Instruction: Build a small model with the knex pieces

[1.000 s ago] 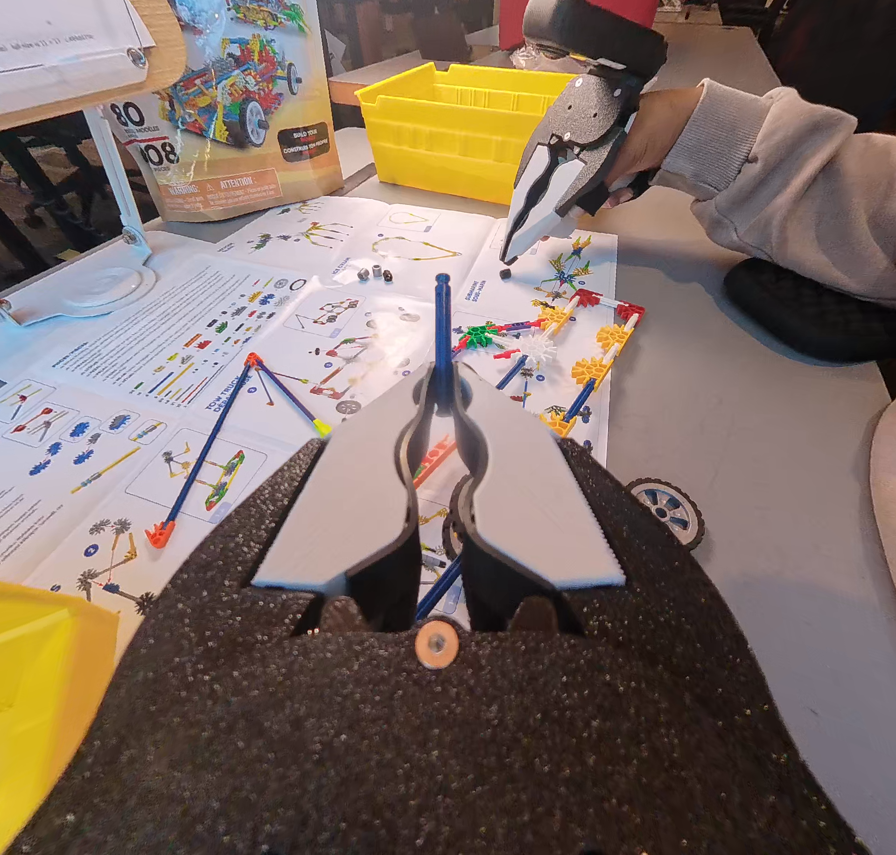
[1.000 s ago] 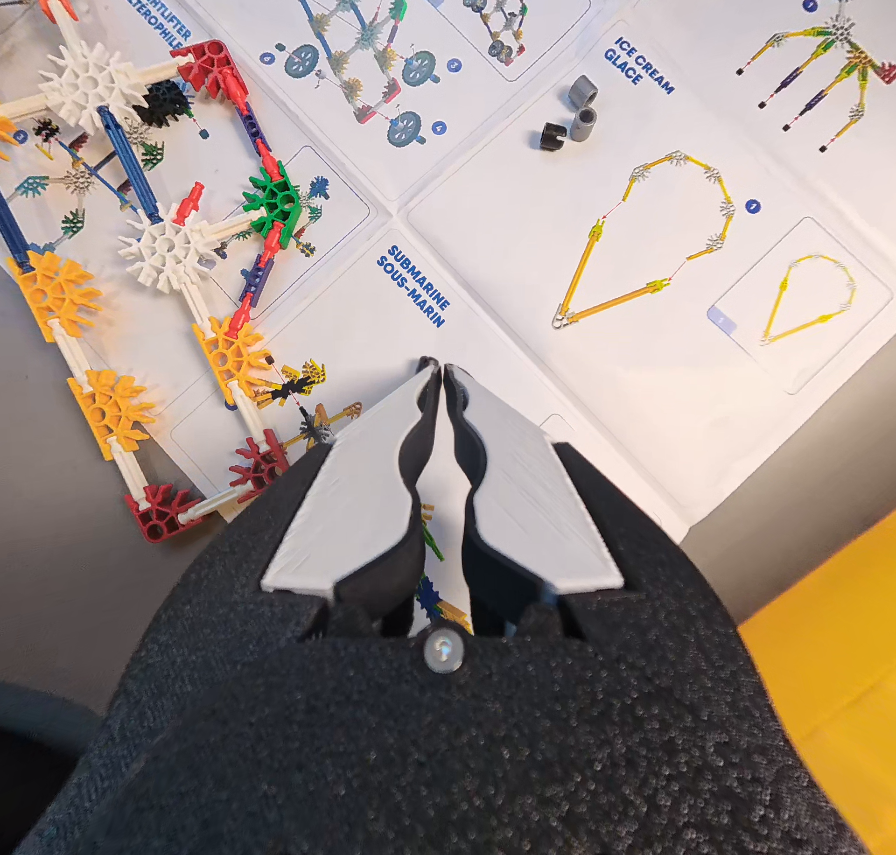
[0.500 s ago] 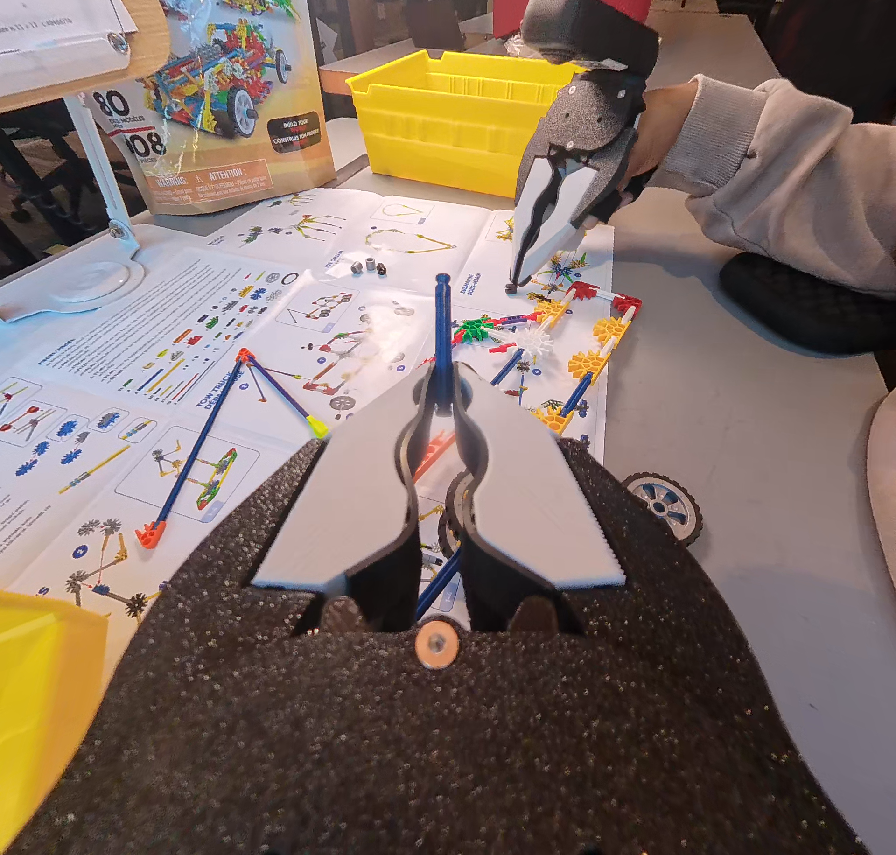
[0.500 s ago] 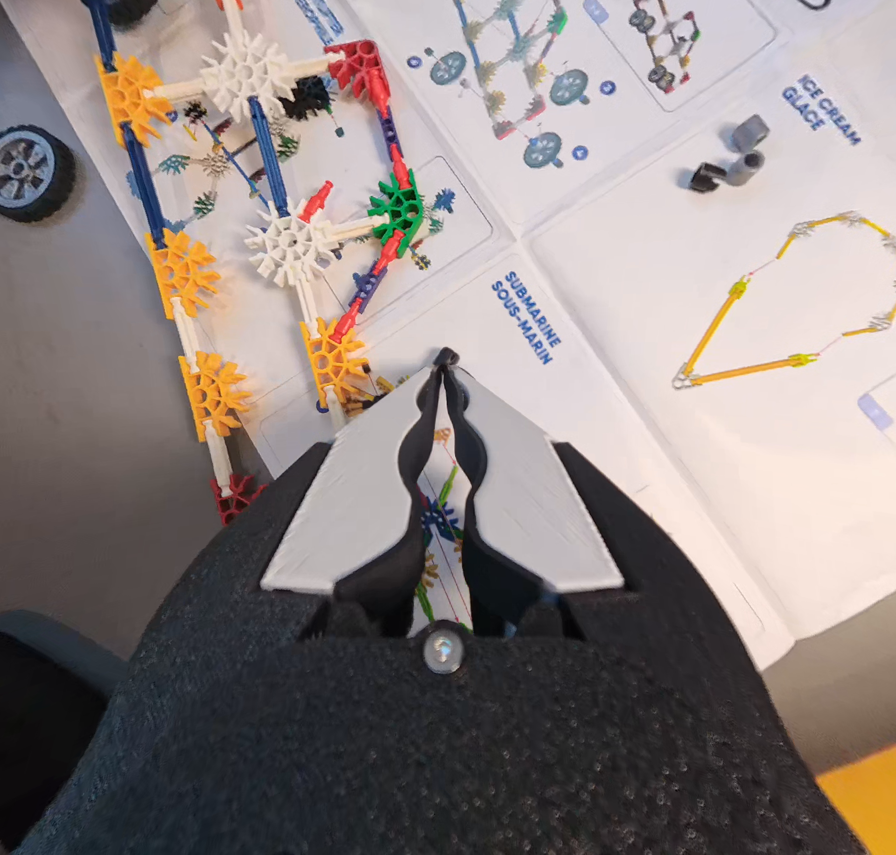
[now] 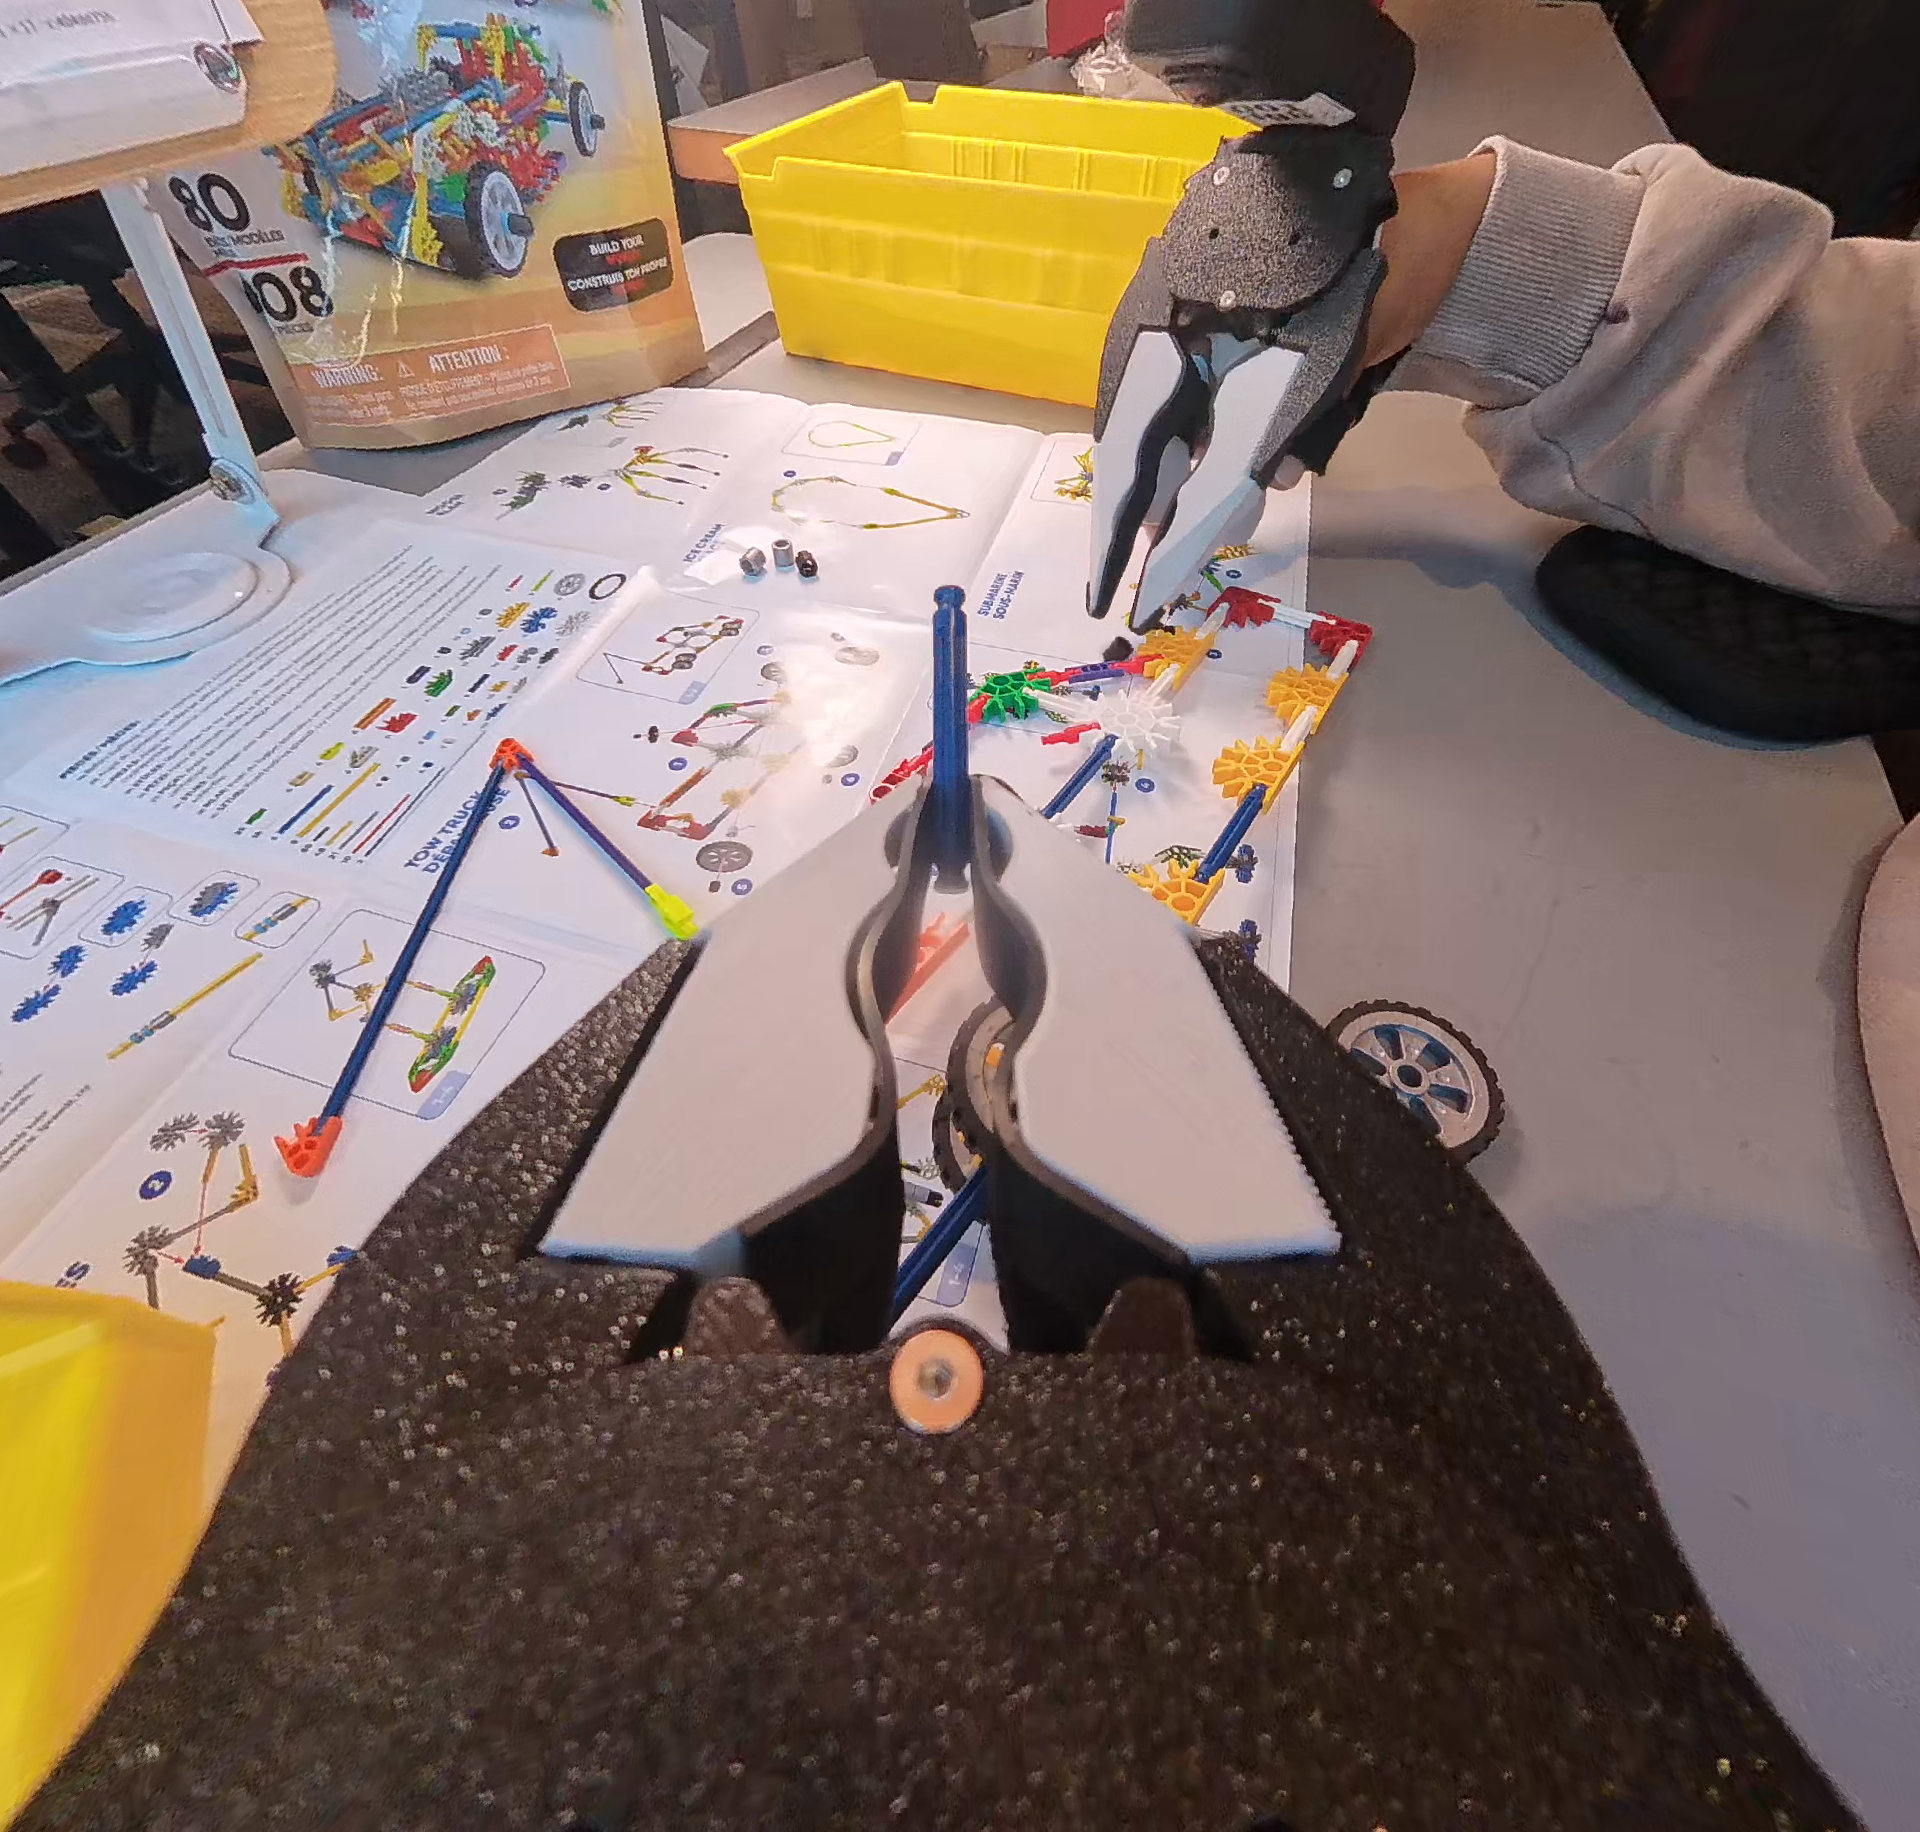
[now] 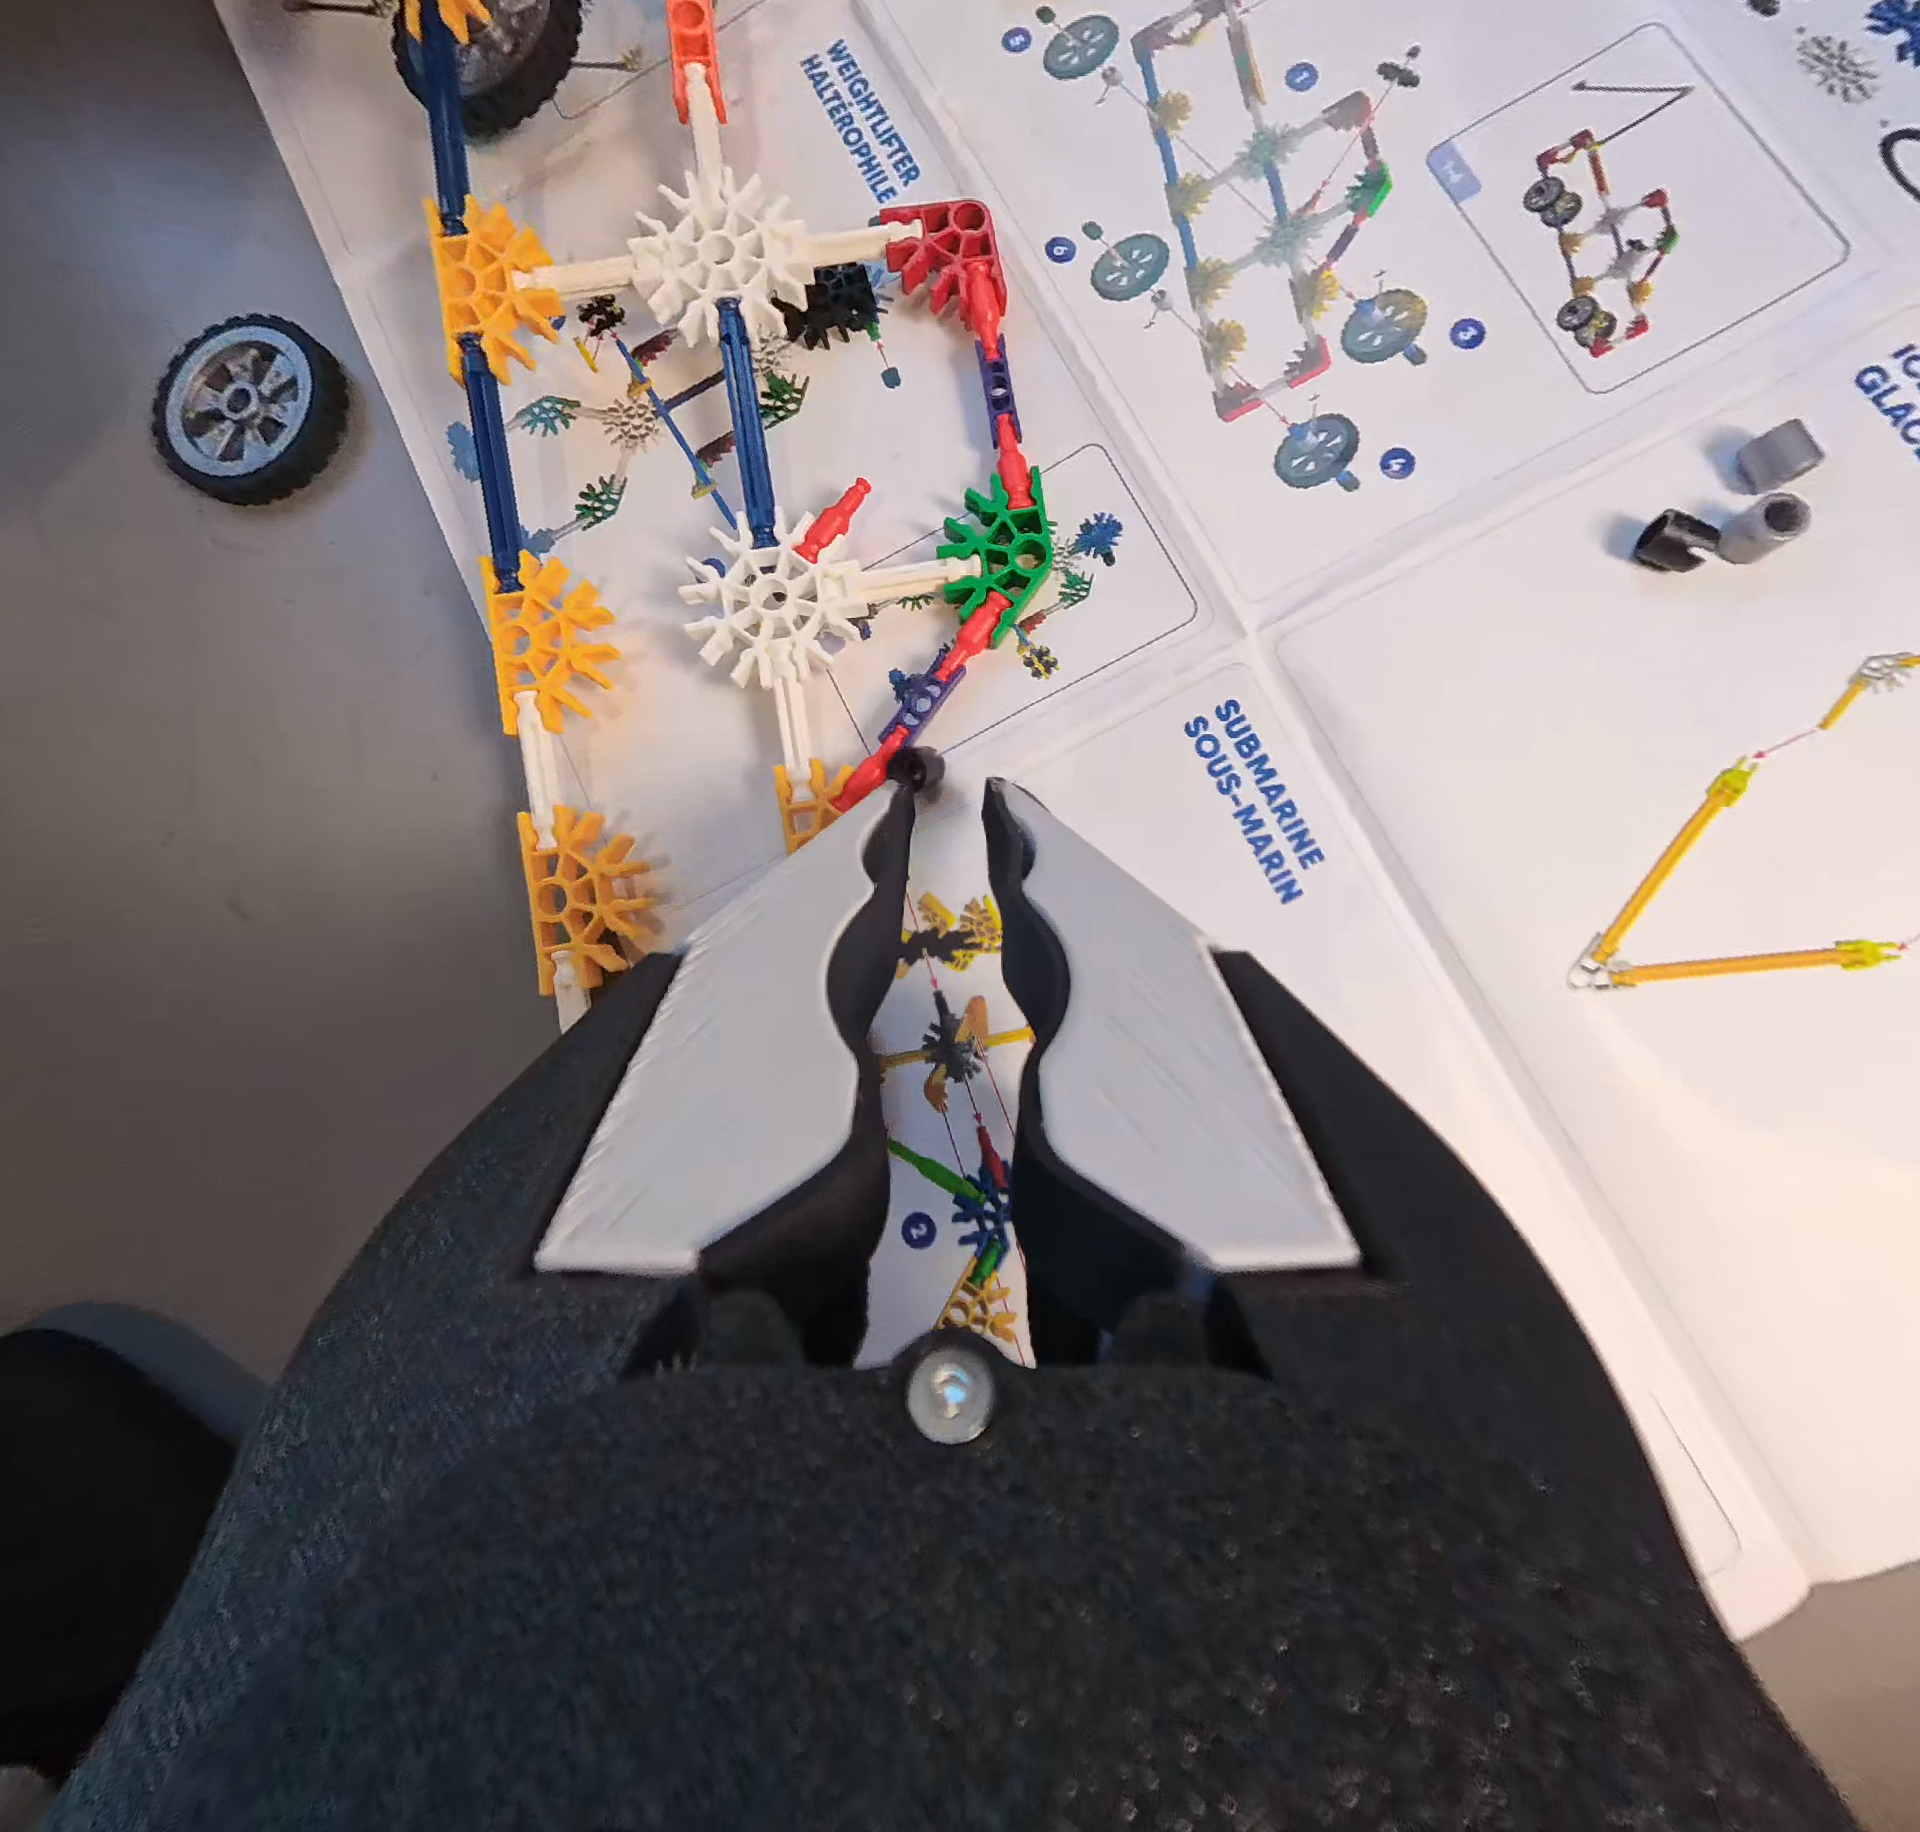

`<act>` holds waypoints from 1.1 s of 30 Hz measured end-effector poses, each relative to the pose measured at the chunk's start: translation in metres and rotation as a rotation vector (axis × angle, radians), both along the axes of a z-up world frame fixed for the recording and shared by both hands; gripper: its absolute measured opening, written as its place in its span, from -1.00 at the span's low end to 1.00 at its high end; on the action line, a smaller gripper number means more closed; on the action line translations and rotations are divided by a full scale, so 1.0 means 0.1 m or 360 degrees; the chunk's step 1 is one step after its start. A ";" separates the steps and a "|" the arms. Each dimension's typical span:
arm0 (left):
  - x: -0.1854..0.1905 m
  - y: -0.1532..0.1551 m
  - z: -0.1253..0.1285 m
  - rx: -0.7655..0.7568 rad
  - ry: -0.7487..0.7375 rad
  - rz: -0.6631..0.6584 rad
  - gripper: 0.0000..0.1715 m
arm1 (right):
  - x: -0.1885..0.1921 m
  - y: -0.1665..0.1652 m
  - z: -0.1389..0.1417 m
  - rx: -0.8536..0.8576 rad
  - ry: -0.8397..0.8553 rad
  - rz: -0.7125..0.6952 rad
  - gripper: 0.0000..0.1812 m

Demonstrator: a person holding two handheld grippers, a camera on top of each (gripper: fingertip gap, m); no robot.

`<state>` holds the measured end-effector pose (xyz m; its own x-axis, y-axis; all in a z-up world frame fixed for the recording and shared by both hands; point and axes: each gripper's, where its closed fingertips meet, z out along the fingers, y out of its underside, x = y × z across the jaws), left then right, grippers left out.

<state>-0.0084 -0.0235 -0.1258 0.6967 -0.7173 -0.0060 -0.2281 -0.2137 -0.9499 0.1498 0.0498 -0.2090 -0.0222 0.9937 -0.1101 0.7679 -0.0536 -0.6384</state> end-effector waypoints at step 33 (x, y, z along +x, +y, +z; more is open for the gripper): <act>0.71 -0.52 -0.43 0.0097 0.0907 -0.0515 -0.96 | -0.59 -0.43 0.58 0.0076 0.0596 0.0260 -1.00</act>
<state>0.0629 -0.0757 -0.1691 0.3215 -0.8768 -0.3575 -0.7427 0.0006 -0.6696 0.0907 0.0069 -0.1509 -0.2099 0.9775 -0.0186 0.4778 0.0860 -0.8743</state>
